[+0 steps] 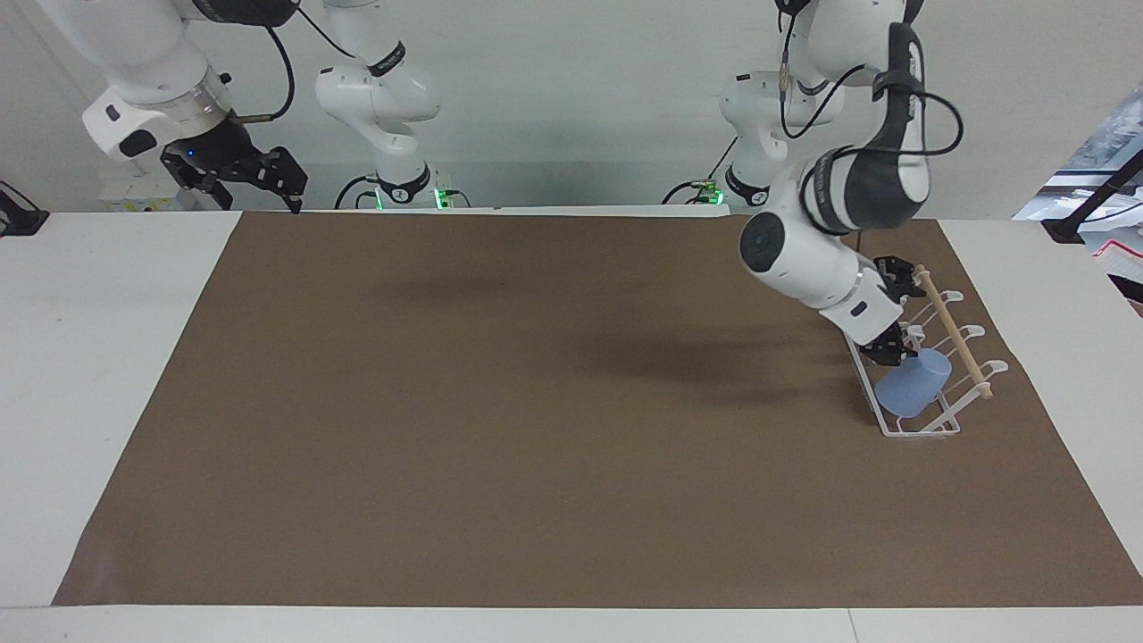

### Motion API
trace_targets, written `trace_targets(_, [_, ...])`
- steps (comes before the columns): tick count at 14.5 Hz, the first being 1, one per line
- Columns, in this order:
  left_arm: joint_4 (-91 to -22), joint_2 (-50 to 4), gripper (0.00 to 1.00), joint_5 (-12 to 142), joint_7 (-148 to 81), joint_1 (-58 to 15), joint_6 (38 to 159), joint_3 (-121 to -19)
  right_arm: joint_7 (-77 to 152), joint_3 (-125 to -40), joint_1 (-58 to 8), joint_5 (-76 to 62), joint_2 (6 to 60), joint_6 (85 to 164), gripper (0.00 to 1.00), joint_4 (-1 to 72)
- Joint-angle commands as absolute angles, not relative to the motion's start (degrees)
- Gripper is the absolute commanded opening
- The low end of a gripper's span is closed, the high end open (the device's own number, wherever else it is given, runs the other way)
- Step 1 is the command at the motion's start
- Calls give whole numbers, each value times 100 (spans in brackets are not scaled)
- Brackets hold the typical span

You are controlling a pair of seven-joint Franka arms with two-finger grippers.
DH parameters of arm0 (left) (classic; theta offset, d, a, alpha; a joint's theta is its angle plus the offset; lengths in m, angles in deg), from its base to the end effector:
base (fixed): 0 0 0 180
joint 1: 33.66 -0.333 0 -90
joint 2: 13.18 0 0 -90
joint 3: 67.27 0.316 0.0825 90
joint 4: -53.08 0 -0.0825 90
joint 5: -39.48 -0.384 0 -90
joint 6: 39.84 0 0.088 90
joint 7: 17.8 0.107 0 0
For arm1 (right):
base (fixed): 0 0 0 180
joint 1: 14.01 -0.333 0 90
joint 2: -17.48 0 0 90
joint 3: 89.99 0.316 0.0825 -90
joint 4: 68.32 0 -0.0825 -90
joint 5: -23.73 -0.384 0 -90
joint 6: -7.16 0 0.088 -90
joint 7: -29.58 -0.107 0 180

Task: Hang cup on cup holder
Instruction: 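Move the cup with the left gripper over the wire rack, then lower the cup onto the rack hook with the left gripper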

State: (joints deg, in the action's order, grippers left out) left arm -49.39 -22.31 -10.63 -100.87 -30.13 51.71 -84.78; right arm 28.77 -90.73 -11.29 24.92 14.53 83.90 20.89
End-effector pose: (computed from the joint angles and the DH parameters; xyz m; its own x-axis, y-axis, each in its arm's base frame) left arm 0.5709 -0.1242 0.4717 0.5997 0.4837 0.6375 0.7973 -0.4300 -0.4237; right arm 0.5119 -0.0337 0.6401 0.9832 -0.0782 -0.1650 -0.0756 -0.9969 0.0224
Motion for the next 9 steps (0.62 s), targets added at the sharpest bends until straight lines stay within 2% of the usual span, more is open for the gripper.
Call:
trace_targets(1, [-5107, -2065, 100, -291, -9157, -3173, 5596, -8241, 3020, -9052, -1067, 2399, 1387, 8345, 100, 2124])
trace_targets(6, [-5264, -1390, 100, 1282, -7723, -3076, 5561, -7914, 2993, -9052, -1128, 2496, 1387, 8362, 100, 2115])
trace_targets(8, [-5353, -1038, 100, 2151, -6436, -3050, 5482, -7757, 2993, -9043, -1128, 2662, 1387, 8389, 100, 2124])
trace_targets(9, [-5344, -985, 100, 2425, -5881, -2815, 5360, -7520, 2993, -9034, -1128, 2663, 1387, 8397, 100, 2115])
